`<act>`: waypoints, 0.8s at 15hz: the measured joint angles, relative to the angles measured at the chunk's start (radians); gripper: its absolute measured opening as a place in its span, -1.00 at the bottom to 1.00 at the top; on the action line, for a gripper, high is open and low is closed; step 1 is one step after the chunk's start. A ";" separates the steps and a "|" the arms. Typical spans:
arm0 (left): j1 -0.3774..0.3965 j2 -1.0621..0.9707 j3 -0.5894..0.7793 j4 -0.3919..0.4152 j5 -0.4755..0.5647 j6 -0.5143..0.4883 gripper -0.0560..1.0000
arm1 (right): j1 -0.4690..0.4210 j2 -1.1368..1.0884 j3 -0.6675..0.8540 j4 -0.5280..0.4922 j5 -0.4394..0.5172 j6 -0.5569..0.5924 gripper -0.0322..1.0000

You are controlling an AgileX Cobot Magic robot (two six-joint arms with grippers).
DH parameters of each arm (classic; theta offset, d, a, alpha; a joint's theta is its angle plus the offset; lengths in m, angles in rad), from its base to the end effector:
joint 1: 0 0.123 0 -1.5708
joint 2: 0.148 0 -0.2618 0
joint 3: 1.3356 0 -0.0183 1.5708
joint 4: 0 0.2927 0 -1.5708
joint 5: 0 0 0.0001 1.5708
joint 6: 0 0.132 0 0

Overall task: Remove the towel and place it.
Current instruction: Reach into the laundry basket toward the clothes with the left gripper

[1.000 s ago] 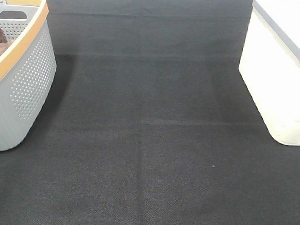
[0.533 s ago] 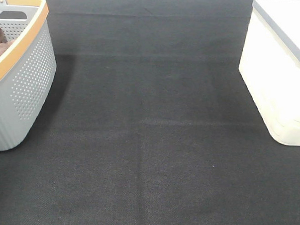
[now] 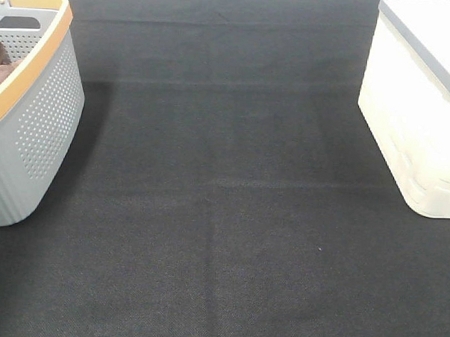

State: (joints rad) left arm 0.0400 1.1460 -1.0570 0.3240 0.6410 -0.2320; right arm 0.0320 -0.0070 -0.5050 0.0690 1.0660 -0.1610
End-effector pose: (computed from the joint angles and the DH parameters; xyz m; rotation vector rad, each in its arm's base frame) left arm 0.3255 0.0382 0.3175 -0.1182 2.1829 0.2496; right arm 0.0896 0.0108 0.2807 -0.2000 2.0258 0.0014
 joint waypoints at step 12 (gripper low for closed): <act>0.160 0.633 -0.420 -0.120 0.120 -0.013 0.40 | 0.000 0.000 0.000 0.000 0.000 0.000 0.79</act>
State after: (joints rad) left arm 0.2000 1.7790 -1.4770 0.2040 0.7610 -0.2450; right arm 0.0320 -0.0070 -0.5050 0.0690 1.0660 -0.1610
